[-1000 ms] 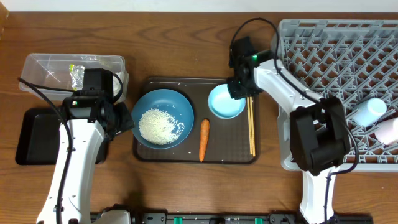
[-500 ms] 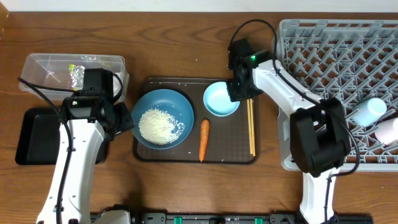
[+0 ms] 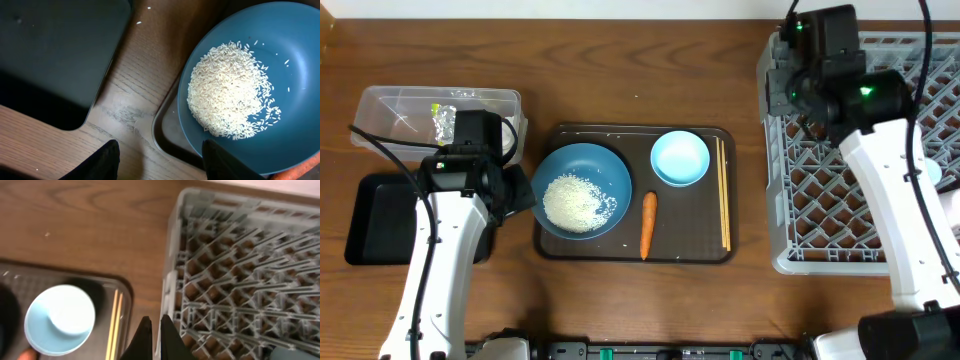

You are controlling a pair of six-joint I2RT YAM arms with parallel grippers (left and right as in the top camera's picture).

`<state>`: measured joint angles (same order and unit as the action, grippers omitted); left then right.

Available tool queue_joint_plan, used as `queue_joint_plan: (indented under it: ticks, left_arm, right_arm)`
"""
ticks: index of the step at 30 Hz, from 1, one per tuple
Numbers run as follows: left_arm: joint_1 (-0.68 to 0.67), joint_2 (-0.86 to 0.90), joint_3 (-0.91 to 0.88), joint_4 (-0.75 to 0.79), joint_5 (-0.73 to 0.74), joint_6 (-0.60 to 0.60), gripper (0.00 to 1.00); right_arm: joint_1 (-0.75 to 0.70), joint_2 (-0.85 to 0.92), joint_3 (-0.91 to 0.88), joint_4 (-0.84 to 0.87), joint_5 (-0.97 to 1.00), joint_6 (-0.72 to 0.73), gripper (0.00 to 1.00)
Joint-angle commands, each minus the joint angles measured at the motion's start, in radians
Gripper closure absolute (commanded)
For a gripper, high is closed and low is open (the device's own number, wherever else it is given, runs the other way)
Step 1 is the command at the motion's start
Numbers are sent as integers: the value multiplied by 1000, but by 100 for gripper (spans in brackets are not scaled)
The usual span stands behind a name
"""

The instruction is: Sort waste into correct bins and load items into the dishwasher rack

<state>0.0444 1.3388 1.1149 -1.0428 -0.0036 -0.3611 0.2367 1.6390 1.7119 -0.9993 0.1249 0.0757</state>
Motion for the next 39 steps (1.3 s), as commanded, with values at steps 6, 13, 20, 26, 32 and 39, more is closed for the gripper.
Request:
queue_joint_plan:
  ticks: [6, 13, 20, 26, 32, 39]
  left_arm:
    - [5, -7, 15, -4, -8, 13, 45]
    - [5, -7, 15, -4, -8, 13, 45]
    - [5, -7, 15, -4, -8, 13, 45]
    - [5, -7, 15, -4, -8, 13, 45]
    - [5, -7, 15, -3, -8, 13, 45]
    - [5, -7, 15, -4, -8, 13, 45]
  right_arm:
    - [51, 158, -32, -7, -242, -32, 52]
    - [99, 321, -32, 24, -282, -21, 1]
    - [141, 487, -32, 31, -288, -20, 20]
    - [147, 576, -32, 51, -286, 25, 50]
    - [148, 582, -31, 64, -266, 46, 99]
    - [112, 457, 1, 0, -113, 77, 99]
